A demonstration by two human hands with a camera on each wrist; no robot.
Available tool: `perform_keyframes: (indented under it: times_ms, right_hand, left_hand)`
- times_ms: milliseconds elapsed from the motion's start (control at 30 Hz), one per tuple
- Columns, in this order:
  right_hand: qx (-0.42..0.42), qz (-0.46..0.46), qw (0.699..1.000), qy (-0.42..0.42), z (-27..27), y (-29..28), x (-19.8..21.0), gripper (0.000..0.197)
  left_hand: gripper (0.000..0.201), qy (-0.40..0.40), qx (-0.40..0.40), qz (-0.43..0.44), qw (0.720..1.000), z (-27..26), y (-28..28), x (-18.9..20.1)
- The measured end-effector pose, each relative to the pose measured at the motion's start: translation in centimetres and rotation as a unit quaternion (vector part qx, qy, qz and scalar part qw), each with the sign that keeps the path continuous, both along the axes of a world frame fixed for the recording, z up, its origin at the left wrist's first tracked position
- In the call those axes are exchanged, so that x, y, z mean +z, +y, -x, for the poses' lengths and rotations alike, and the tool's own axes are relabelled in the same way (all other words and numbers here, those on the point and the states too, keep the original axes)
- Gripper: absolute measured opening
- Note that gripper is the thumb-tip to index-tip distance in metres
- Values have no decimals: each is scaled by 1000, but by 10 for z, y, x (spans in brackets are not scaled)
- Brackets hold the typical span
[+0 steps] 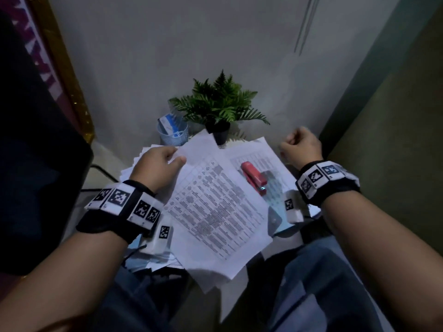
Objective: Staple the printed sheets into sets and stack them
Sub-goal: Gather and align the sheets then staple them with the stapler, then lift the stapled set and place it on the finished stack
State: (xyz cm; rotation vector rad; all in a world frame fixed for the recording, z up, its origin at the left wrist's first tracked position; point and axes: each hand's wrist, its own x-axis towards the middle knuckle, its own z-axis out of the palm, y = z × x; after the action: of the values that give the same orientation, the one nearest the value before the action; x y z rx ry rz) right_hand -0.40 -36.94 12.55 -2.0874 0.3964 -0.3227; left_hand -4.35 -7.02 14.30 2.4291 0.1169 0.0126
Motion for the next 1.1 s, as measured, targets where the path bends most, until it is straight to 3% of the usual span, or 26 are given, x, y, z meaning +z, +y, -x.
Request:
perform_keyframes:
  times_ms: [100, 233, 367, 433, 500, 567, 667, 733, 833, 933, 1033, 1100]
  right_hand:
    - [-64, 83, 994, 23, -17, -49, 2, 6]
    - [-87, 139, 984, 71, -39, -98, 7, 23]
    - [-65, 116, 984, 120, -43, -106, 17, 35]
    - [-21, 74, 994, 83, -33, -89, 23, 40]
    - [91, 12, 994, 61, -20, -60, 28, 39]
    - [226, -29, 971, 72, -3, -26, 34, 38]
    - [377, -36, 920, 96, 21, 24, 42, 52]
    - [408, -89, 904, 98, 31, 51, 46, 47]
    - [367, -148, 918, 38, 37, 73, 55, 24]
    - [346, -181, 921, -11, 41, 78, 68, 24]
    - [335, -224, 914, -39, 48, 77, 81, 29]
    - [318, -264, 910, -46, 50, 76, 84, 30]
  left_hand:
    - [42, -15, 15, -16, 1000, 1, -5, 7]
    - [38, -19, 23, -20, 999, 0, -5, 14]
    - [26, -15, 10, 0, 1000, -2, -5, 19]
    - [19, -27, 4, 16, 999, 0, -7, 24]
    - [12, -45, 10, 45, 998, 1, -7, 29]
    - [13, -65, -6, 67, 996, 3, -7, 37]
    - [19, -105, -42, 100, 989, 6, -8, 52]
    - [23, -136, -46, 123, 982, 9, -7, 64]
    - [26, -181, -60, 98, 977, 16, 2, 80]
    - [28, -231, -41, 98, 967, 26, 22, 89]
    - [77, -261, 41, 199, 944, 29, 55, 78]
    - [101, -178, 15, 390, 904, 30, 72, 67]
